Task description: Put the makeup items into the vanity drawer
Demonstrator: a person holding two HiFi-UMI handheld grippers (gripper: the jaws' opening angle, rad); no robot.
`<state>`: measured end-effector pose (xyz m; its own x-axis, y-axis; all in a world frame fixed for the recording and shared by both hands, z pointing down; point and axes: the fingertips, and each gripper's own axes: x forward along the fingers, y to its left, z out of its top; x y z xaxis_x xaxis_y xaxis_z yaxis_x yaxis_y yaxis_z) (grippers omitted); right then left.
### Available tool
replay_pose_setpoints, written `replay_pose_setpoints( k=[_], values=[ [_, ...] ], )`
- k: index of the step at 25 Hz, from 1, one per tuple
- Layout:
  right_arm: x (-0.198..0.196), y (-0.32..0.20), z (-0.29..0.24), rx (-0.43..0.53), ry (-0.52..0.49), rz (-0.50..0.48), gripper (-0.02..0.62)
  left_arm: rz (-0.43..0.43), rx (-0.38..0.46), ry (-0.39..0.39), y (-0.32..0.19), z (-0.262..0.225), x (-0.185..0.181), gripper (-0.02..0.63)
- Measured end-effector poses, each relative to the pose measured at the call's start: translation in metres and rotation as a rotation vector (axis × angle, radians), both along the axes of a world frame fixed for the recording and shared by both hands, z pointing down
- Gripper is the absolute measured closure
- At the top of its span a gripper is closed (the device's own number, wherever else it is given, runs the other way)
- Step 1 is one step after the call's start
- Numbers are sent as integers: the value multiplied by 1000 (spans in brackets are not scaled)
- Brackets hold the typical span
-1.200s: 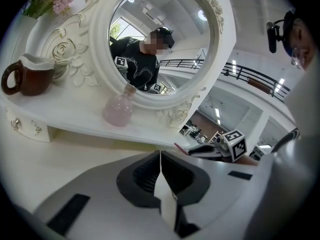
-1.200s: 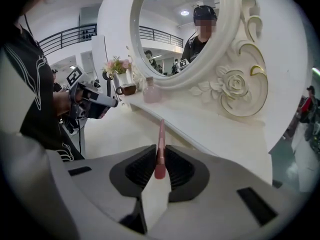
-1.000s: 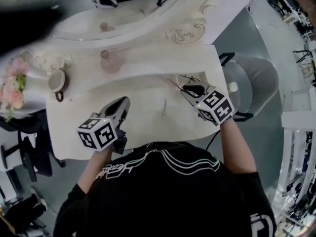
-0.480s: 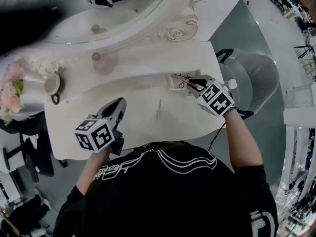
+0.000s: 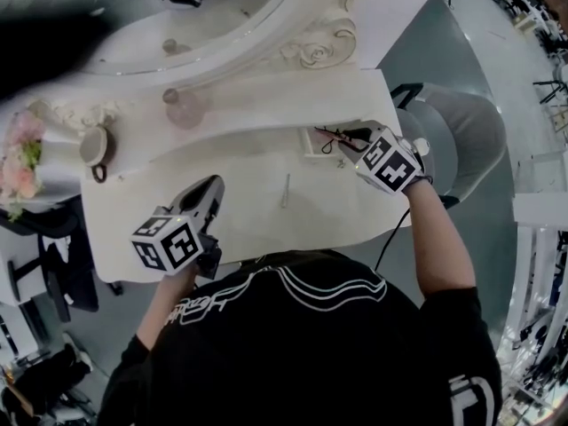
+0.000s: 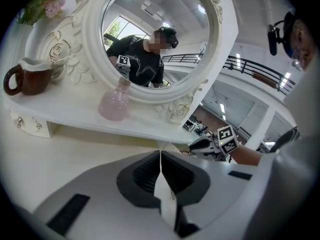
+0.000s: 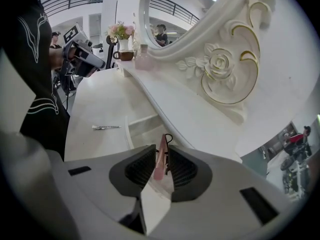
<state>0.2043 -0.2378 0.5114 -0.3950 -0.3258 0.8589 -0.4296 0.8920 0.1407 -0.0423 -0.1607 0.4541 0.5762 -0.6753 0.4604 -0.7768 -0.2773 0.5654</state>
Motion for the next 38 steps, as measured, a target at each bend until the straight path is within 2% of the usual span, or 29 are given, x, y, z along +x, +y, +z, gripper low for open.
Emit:
replay_pose_setpoints(
  k=[8, 14, 20, 25, 32, 38],
  values=[
    [-14, 5, -25, 50, -97, 58, 410, -4, 3, 11, 6, 0, -5, 578],
    [-51, 37, -40, 65, -200, 83, 402, 15, 7, 21, 15, -1, -12, 578],
    [-88, 78, -17, -3, -240, 126, 402, 54, -1, 28, 28, 3, -23, 578],
    [-104, 103, 8, -35, -241, 225, 403, 107, -12, 23, 42, 9, -36, 578],
    [-118, 127, 42, -68, -261, 419, 405, 177, -35, 8, 50, 25, -54, 578],
    [-124, 128, 56, -26, -261, 566, 420, 256, -52, 2, 51, 38, -51, 578]
  ],
)
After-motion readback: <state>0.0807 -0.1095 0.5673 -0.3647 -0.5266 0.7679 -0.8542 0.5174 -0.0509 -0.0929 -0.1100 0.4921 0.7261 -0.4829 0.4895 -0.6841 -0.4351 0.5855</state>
